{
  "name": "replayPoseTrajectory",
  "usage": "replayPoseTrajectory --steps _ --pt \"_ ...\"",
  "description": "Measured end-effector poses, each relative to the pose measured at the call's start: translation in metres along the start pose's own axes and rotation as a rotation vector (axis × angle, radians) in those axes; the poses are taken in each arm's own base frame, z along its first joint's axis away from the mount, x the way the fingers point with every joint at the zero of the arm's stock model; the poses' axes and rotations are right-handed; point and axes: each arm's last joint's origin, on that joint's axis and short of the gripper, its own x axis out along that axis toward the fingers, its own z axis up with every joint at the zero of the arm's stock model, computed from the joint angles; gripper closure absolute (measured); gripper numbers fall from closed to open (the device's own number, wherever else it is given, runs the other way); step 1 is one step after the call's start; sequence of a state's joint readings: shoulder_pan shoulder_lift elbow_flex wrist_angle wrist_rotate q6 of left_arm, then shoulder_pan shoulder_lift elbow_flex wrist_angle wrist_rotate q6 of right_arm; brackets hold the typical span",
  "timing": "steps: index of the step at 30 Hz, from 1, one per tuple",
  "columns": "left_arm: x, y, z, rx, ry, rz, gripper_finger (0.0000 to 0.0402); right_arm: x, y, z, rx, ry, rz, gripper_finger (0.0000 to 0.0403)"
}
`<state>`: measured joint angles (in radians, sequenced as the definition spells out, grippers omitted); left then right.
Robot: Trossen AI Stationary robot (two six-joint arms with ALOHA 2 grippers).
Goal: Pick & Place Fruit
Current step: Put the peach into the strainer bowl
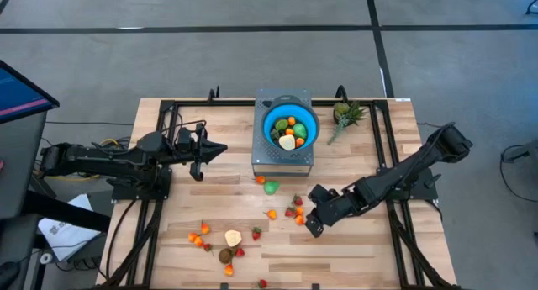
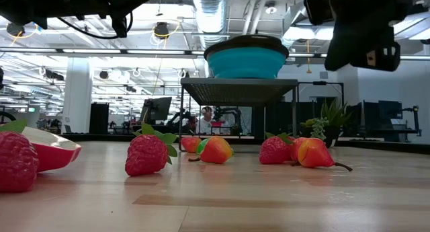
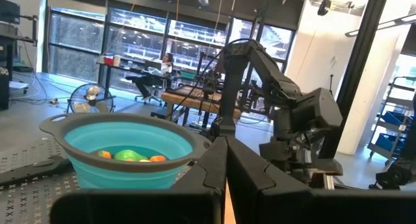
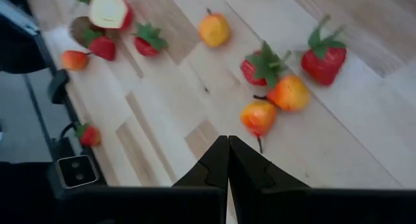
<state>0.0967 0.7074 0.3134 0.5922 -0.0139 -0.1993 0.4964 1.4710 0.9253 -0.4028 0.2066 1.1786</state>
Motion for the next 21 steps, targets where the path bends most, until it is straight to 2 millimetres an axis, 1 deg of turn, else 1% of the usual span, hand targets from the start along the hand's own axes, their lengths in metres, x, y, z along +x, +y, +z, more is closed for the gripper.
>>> replayPoseTrajectory --steps 4,16,19,21 --pt "0.0 0.0 0.0 0.0 0.0 0.0 0.04 -0.0042 0.0003 0.001 0.001 -0.004 0.01 0.0403" --pt "0.0 0.0 0.0 0.0 0.0 0.0 0.04 -0.0033 0.0005 -0.0013 -0.012 0.005 0.006 0.0403" --pt "0.0 0.0 0.0 0.0 0.0 0.0 0.04 -0.0032 0.0004 -0.0012 -0.032 0.005 0.005 0.0386" --pt "0.0 0.0 0.0 0.0 0.0 0.0 0.04 -0.003 -0.0001 -0.0004 -0.03 0.004 0.003 0.0358"
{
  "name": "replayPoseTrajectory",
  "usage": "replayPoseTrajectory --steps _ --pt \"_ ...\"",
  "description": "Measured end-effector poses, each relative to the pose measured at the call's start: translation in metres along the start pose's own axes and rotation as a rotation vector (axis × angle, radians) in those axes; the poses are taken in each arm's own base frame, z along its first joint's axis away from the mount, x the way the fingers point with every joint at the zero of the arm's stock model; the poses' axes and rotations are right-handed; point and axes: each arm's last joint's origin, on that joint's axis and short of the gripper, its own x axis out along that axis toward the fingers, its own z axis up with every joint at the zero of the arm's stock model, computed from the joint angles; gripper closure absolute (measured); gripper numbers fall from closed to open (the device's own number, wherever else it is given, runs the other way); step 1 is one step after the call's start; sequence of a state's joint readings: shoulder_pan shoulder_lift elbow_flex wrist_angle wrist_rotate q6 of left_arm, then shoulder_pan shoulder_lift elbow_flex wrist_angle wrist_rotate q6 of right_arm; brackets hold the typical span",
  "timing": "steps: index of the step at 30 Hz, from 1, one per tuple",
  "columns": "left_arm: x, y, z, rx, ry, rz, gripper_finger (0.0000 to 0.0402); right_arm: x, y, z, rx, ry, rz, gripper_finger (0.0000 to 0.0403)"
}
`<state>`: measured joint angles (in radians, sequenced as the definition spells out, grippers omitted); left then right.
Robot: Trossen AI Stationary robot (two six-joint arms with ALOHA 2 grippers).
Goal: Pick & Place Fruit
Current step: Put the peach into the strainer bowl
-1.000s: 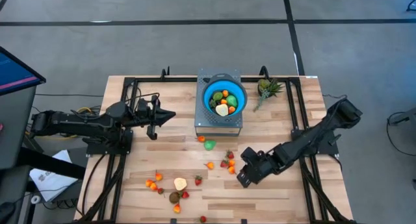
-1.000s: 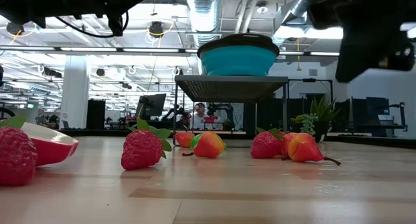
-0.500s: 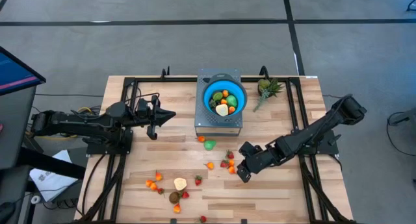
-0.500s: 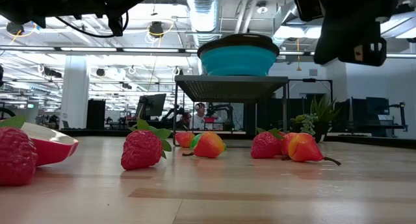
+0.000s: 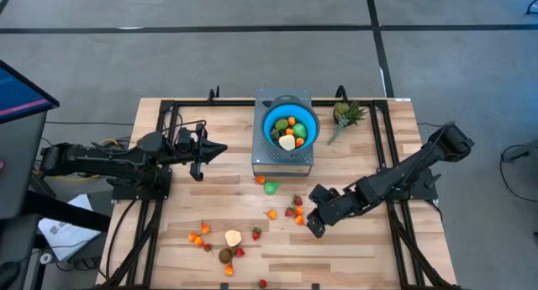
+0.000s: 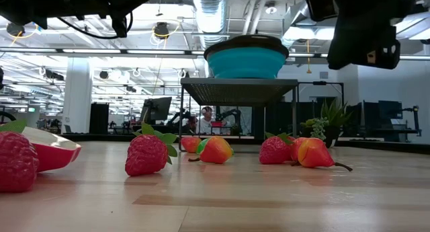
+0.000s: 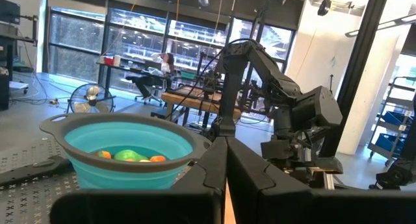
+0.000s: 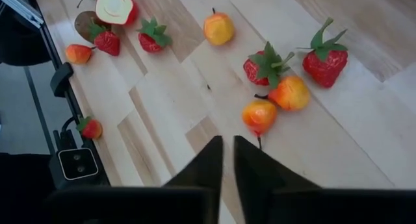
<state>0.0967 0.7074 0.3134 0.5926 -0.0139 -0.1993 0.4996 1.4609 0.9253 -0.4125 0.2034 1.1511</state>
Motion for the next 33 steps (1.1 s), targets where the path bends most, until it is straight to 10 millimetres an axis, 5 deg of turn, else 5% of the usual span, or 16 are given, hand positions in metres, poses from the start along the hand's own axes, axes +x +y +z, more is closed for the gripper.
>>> replayPoseTrajectory --steps 8,12,18,33 --pt "0.0 0.0 0.0 0.0 0.0 0.0 0.04 0.0 0.001 0.001 -0.036 -0.007 0.012 0.0179" --pt "0.0 0.0 0.0 0.0 0.0 0.0 0.04 0.0 0.006 0.004 0.023 0.051 0.099 0.0124" --pt "0.0 0.0 0.0 0.0 0.0 0.0 0.04 -0.001 0.012 0.012 0.153 0.109 0.195 0.0114" --pt "0.0 0.0 0.0 0.0 0.0 0.0 0.04 -0.024 0.041 0.033 0.105 -0.074 0.248 0.0169"
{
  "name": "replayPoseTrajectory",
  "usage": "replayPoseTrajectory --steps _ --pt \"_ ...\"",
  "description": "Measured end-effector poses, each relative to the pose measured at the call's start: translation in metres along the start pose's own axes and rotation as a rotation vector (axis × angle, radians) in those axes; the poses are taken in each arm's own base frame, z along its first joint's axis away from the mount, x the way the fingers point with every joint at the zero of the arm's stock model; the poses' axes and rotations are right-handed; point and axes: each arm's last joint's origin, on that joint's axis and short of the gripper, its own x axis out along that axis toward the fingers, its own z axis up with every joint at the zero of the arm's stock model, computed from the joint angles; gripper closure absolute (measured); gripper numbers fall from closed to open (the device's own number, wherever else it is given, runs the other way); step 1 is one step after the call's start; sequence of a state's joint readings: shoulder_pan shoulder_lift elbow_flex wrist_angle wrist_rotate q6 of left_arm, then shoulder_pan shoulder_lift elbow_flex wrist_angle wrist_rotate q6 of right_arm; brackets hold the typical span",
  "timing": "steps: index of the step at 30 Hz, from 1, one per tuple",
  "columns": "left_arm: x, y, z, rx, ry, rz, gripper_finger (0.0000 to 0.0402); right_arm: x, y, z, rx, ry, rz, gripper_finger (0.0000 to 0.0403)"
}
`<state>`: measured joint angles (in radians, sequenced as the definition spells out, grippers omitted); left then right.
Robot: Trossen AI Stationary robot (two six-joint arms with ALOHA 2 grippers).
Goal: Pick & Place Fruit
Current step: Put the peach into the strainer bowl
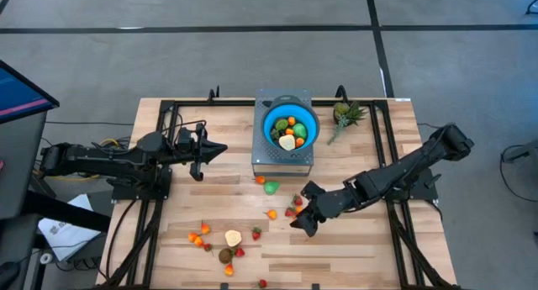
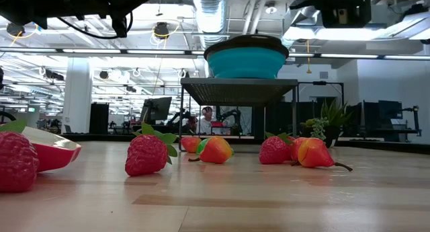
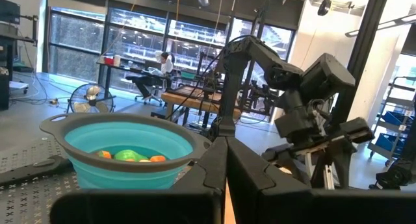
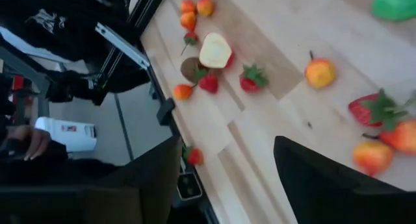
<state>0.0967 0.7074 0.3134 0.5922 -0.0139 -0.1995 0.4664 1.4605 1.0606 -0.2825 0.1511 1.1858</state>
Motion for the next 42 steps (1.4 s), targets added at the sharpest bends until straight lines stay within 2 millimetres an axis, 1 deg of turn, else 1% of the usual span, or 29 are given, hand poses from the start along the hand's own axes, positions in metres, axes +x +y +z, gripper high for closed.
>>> replayPoseTrajectory --steps 2,6,8,13,16,19,22,27,30,37,40,42 --pt "0.0 0.0 0.0 0.0 0.0 0.0 0.04 0.0 -0.001 0.001 -0.007 -0.022 -0.015 0.018" --pt "0.0 0.0 0.0 0.0 0.001 0.0 0.04 0.009 -0.002 -0.001 -0.015 -0.029 -0.053 0.0195" --pt "0.0 0.0 0.0 0.0 0.001 0.0 0.04 0.017 0.004 0.0 -0.022 -0.031 -0.054 0.0202" --pt "0.0 0.0 0.0 0.0 0.001 0.001 0.04 0.037 0.015 0.0 -0.102 0.012 -0.15 0.0224" --pt "0.0 0.0 0.0 0.01 0.001 0.001 0.04 0.04 0.02 0.001 -0.141 0.057 -0.24 0.0243" --pt "0.0 0.0 0.0 0.011 0.001 0.001 0.04 0.038 0.018 -0.002 -0.175 0.11 -0.342 0.0265" --pt "0.0 0.0 0.0 0.011 0.0 0.001 0.04 0.034 0.018 -0.001 -0.18 0.125 -0.372 0.0285" --pt "0.0 0.0 0.0 0.011 0.001 0.001 0.04 0.035 0.016 -0.001 -0.171 0.18 -0.368 0.0308" --pt "0.0 0.0 0.0 0.011 0.0 0.001 0.04 0.035 0.016 -0.001 -0.194 0.22 -0.349 0.0315" --pt "0.0 0.0 0.0 0.011 0.0 0.001 0.04 0.035 0.016 0.0 -0.267 0.232 -0.332 0.0324" --pt "0.0 0.0 0.0 0.011 0.001 0.001 0.04 0.035 0.016 0.001 -0.256 0.228 -0.338 0.0327" --pt "0.0 0.0 0.0 0.009 0.001 0.001 0.04 0.035 0.014 0.003 -0.202 0.216 -0.357 0.0323"
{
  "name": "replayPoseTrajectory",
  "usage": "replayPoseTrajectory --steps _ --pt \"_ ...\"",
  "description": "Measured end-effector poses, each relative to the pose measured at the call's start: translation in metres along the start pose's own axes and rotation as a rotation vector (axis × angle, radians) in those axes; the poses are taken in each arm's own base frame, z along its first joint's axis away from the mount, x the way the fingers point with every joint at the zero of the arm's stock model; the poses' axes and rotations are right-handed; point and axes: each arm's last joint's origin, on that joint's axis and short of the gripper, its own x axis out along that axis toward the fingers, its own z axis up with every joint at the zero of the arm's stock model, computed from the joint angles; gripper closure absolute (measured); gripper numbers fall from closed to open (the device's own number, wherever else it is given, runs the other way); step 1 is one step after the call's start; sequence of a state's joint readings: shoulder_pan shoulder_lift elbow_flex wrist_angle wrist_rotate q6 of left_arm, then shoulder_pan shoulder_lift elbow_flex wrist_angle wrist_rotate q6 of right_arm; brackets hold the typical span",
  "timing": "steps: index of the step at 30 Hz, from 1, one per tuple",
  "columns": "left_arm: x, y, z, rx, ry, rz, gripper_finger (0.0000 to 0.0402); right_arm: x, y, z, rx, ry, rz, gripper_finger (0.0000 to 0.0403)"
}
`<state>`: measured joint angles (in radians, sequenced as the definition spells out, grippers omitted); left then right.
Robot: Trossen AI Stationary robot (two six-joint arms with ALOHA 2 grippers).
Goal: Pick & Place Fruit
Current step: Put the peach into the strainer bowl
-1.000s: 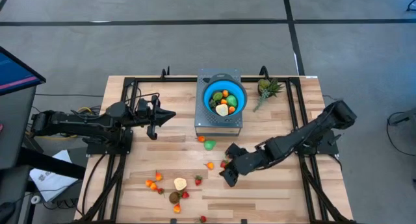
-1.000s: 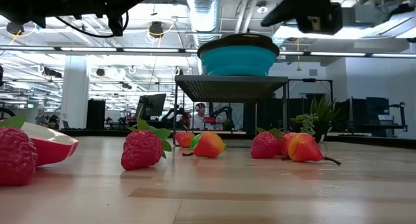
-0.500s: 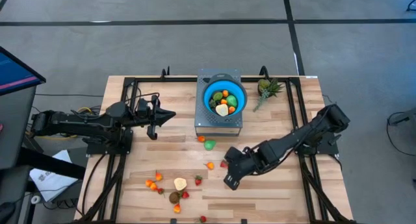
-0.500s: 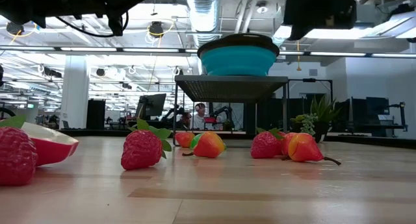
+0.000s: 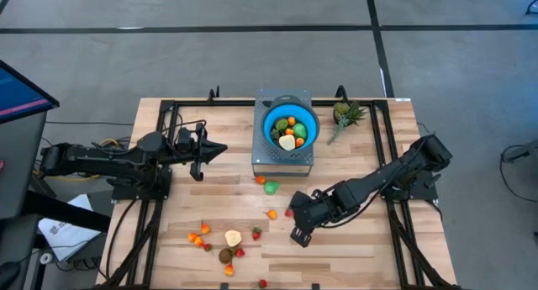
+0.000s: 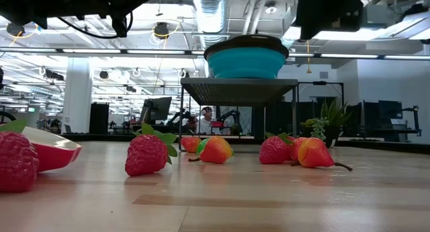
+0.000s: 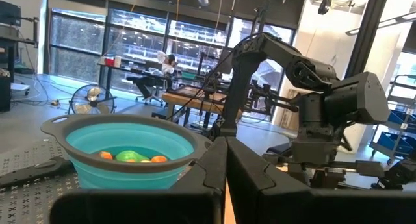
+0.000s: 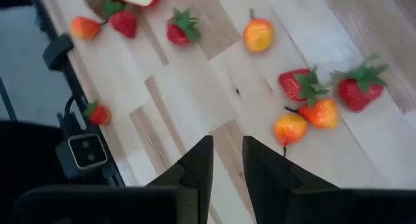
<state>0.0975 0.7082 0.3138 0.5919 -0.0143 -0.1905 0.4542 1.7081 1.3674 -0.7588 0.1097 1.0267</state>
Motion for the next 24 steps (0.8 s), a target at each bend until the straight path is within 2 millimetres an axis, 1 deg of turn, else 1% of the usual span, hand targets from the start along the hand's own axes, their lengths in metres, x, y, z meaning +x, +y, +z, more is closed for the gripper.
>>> replayPoseTrajectory --steps 2,4,8,11,14,17,19,24 --pt "0.0 0.0 0.0 0.0 0.0 0.0 0.04 0.0 -0.003 0.002 0.052 0.003 -0.013 0.0311" --pt "0.0 0.0 0.0 0.0 0.0 0.0 0.04 0.001 -0.005 0.004 0.087 0.005 -0.026 0.0288" --pt "0.0 0.0 0.0 -0.001 0.0 0.0 0.04 0.002 -0.009 0.009 0.167 0.0 -0.033 0.0214" --pt "0.0 0.0 0.0 -0.001 0.0 0.0 0.04 0.008 -0.013 0.011 0.235 0.013 -0.066 0.0153" --pt "0.0 0.0 0.0 -0.001 0.0 0.0 0.04 0.014 -0.013 0.011 0.255 0.018 -0.08 0.0116" --pt "0.0 0.0 0.0 -0.001 0.0 0.0 0.04 0.028 -0.016 0.007 0.268 0.045 -0.131 0.0108" --pt "0.0 0.0 0.0 -0.001 0.0 0.0 0.04 0.036 -0.011 0.008 0.274 0.043 -0.11 0.011" --pt "0.0 0.0 0.0 -0.001 0.002 0.0 0.04 0.064 -0.013 0.001 0.273 0.106 -0.159 0.0121"
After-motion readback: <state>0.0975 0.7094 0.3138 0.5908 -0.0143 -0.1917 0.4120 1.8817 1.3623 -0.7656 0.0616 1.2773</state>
